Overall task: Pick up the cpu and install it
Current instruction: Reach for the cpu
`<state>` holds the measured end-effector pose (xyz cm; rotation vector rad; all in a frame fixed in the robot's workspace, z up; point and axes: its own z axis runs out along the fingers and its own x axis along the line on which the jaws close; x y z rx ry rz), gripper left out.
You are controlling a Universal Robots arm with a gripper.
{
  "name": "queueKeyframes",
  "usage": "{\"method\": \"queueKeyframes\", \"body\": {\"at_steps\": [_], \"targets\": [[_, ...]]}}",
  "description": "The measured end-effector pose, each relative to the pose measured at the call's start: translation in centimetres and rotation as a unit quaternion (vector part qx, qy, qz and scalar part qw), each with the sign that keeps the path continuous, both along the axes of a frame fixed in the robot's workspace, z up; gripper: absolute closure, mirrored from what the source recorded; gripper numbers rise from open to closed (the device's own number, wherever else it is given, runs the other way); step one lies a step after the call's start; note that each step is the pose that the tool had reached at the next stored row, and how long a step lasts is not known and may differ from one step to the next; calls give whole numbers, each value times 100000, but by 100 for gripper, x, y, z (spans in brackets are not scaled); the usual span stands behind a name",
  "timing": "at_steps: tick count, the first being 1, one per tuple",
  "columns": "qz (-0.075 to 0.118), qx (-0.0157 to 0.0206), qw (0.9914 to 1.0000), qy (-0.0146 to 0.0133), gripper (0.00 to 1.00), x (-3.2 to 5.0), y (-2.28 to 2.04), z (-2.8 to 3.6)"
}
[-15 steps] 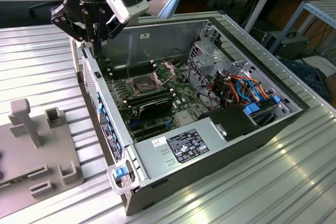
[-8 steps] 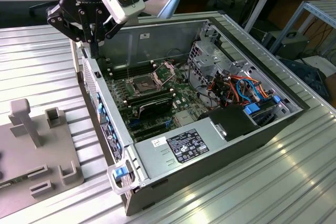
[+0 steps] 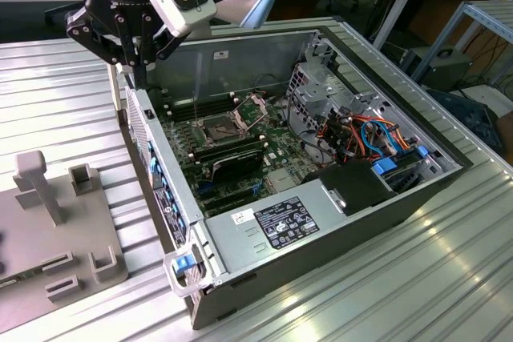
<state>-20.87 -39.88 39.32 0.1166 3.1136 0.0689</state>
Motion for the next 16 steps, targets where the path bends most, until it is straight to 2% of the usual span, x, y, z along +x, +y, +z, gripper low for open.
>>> {"method": "queueKeyframes", "body": {"at_steps": [7,16], "targets": [[2,3,100000,-2,89,-42,0,0],[3,1,100000,2,89,-45,0,0]]}}
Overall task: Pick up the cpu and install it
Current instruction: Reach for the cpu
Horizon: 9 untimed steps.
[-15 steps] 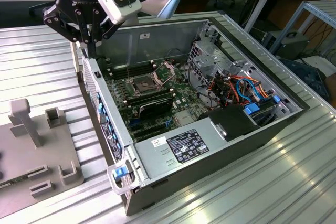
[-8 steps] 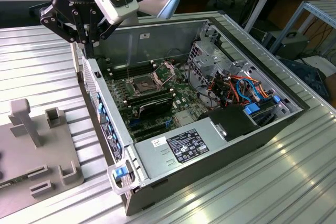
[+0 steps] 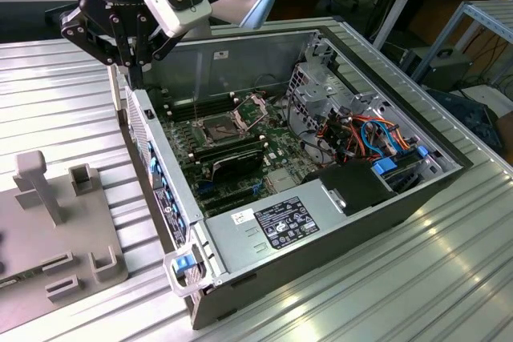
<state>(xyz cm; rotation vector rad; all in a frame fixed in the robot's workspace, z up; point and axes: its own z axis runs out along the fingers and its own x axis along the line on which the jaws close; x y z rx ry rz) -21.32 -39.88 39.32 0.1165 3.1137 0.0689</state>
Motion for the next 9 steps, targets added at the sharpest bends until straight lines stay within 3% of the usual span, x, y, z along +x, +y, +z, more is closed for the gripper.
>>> {"method": "queueKeyframes", "body": {"at_steps": [9], "targets": [[-1,-5,100000,2,89,-62,0,-1]]}}
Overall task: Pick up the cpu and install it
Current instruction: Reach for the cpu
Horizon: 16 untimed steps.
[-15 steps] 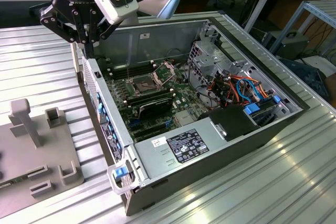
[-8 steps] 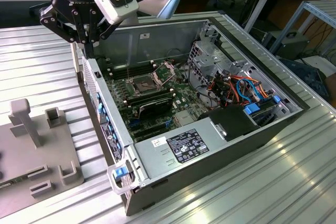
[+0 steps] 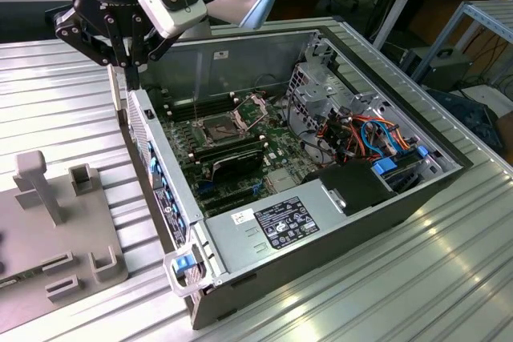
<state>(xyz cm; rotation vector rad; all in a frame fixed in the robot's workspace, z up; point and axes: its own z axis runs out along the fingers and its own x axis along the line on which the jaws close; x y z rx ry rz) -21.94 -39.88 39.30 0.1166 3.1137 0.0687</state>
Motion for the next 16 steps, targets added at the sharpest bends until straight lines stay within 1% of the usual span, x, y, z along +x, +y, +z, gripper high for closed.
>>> {"method": "queueKeyframes", "body": {"at_steps": [3,6,9,10,16], "targets": [[2,2,100000,1,89,-38,0,-1],[1,7,100000,-3,89,-105,0,-4],[-1,3,100000,-2,89,-152,0,-6],[-2,6,100000,-2,89,-186,0,-7],[0,6,100000,-5,89,-263,0,-8]]}}
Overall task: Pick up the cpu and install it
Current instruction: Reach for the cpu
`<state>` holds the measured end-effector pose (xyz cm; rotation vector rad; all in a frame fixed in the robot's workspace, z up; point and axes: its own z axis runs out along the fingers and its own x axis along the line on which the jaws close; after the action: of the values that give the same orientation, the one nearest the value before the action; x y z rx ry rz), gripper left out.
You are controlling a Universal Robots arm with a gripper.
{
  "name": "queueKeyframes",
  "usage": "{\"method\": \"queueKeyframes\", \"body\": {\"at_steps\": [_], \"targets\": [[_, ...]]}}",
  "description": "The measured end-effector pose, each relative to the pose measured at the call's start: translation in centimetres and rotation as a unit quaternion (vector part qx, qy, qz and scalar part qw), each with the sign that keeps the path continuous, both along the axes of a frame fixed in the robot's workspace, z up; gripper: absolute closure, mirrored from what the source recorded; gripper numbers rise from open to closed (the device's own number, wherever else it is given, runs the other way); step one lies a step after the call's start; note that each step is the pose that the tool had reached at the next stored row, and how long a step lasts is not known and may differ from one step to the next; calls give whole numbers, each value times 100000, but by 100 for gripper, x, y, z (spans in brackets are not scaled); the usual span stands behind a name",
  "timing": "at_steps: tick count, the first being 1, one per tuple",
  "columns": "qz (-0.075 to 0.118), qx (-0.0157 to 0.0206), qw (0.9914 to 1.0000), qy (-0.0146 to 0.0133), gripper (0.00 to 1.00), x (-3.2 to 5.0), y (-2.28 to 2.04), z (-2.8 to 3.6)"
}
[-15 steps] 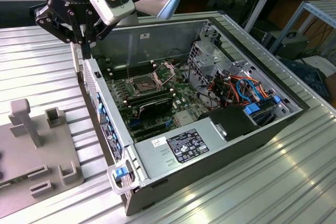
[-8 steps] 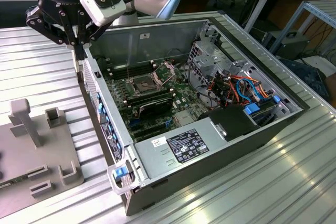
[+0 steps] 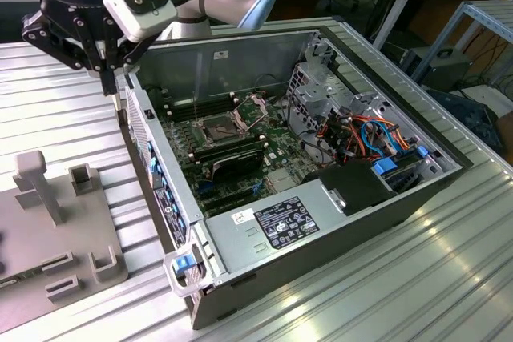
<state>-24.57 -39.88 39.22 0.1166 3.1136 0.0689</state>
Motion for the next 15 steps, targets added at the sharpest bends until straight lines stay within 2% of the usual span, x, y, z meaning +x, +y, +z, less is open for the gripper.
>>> {"method": "queueKeyframes", "body": {"at_steps": [15], "targets": [[-2,-3,100000,3,89,-133,0,0]]}}
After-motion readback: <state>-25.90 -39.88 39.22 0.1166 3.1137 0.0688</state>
